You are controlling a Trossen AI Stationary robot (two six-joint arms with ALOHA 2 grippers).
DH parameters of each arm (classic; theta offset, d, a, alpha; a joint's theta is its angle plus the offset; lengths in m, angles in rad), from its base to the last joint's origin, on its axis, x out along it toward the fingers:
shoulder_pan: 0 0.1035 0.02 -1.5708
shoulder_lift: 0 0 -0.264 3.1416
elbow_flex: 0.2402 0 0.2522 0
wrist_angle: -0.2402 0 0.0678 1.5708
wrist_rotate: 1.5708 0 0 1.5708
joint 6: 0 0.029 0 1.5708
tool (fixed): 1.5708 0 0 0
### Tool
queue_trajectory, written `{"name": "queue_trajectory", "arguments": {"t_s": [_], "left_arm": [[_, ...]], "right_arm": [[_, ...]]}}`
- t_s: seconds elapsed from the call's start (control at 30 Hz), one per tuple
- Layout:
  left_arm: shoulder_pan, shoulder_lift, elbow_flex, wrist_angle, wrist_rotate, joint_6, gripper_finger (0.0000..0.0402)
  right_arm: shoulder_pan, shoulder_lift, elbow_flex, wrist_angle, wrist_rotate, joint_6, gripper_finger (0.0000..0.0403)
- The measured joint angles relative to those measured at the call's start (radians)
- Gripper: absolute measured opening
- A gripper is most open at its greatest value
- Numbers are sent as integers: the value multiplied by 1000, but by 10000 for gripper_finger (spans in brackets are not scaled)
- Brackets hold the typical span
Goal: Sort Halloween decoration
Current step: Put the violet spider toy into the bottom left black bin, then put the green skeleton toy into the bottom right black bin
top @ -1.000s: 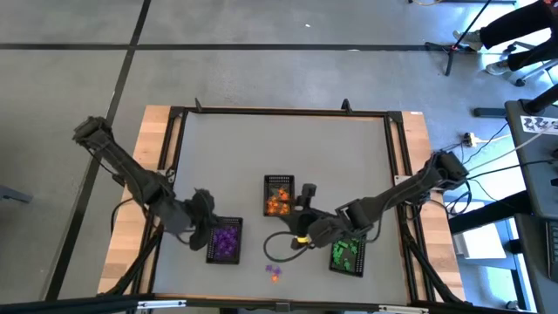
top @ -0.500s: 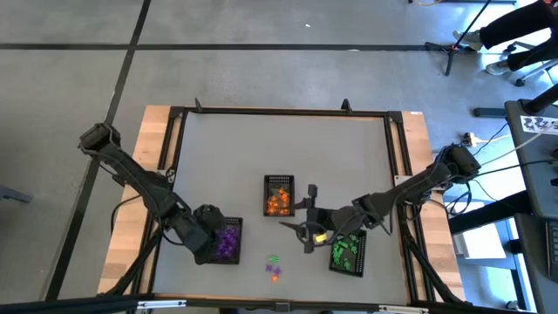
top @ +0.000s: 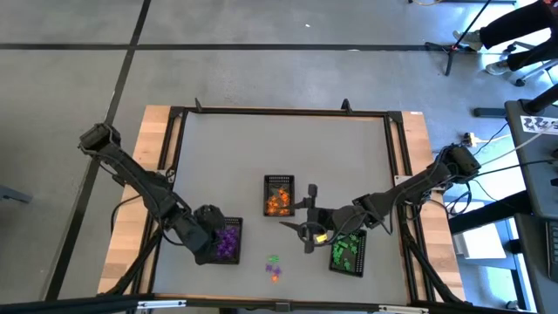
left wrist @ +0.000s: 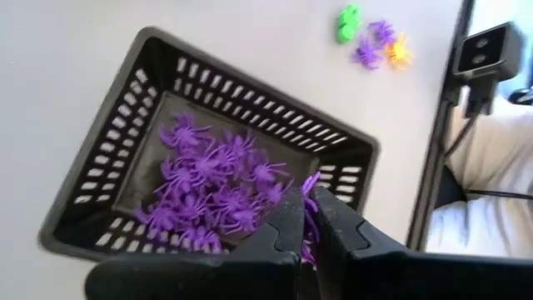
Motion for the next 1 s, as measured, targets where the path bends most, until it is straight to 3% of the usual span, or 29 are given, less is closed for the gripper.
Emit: {"name": "queue_trajectory", "arguments": {"t_s": [0.23,0.53,0.9,1.0], "left_arm": [[0,0,0,24,-2,3,0],[0,0,0,27,2,122,9],[0,0,0,55,1,227,133],[0,0,0,55,-24,227,157]], "right_arm": [[0,0,0,-13,0,7,182],[0,0,0,-15,-1,14,182],[0,0,0,-81,-5,41,182],[0,0,0,-99,-65,66,182]]}}
